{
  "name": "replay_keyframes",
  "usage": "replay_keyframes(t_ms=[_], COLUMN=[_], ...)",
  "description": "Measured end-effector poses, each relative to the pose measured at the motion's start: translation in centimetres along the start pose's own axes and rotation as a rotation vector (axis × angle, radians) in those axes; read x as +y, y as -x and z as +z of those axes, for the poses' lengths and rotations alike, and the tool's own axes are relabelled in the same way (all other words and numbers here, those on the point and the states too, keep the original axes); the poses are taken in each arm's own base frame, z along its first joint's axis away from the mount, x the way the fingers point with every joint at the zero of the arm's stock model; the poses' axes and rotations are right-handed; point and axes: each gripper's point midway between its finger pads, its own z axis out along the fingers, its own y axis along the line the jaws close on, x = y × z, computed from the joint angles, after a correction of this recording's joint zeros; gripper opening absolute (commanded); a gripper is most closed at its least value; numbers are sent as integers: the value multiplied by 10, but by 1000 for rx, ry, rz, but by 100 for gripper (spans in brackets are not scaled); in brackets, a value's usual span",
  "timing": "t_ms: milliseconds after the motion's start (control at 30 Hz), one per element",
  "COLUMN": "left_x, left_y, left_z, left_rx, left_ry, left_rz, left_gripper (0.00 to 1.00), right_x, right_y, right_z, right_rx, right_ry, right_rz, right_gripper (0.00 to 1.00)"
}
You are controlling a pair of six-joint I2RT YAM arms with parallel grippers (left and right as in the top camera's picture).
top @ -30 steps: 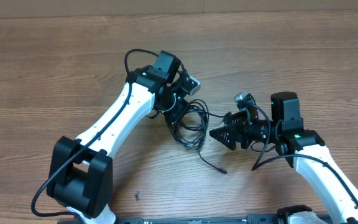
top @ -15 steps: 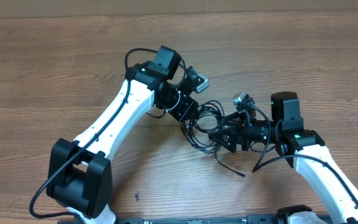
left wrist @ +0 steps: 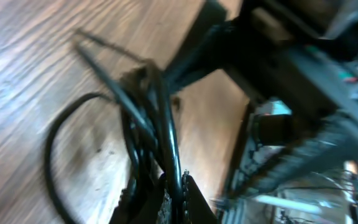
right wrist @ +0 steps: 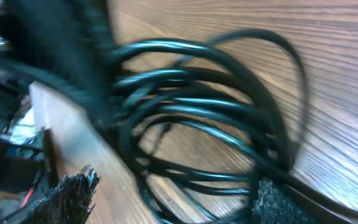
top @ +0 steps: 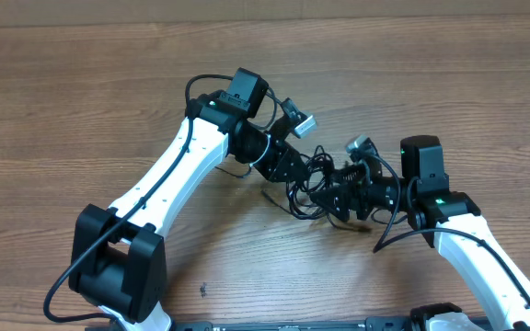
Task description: Untangle cables
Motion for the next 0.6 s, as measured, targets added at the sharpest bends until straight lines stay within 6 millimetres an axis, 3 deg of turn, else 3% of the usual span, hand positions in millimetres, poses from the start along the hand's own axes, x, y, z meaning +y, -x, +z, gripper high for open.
replay_keyframes(t_ms=[433, 600], left_x=[-26, -29], left_y=[-6, -8], left_z=[-2, -3], left_rx=[9, 16], left_ry=[-142, -152], left_rz=[-60, -74], left_gripper=[4, 4], right_x=[-30, -32], right_y=[4, 8], right_z=[-3, -3], right_rx=[-18, -33], right_ry=[-174, -184], right_rz=[113, 132], right_gripper=[83, 71])
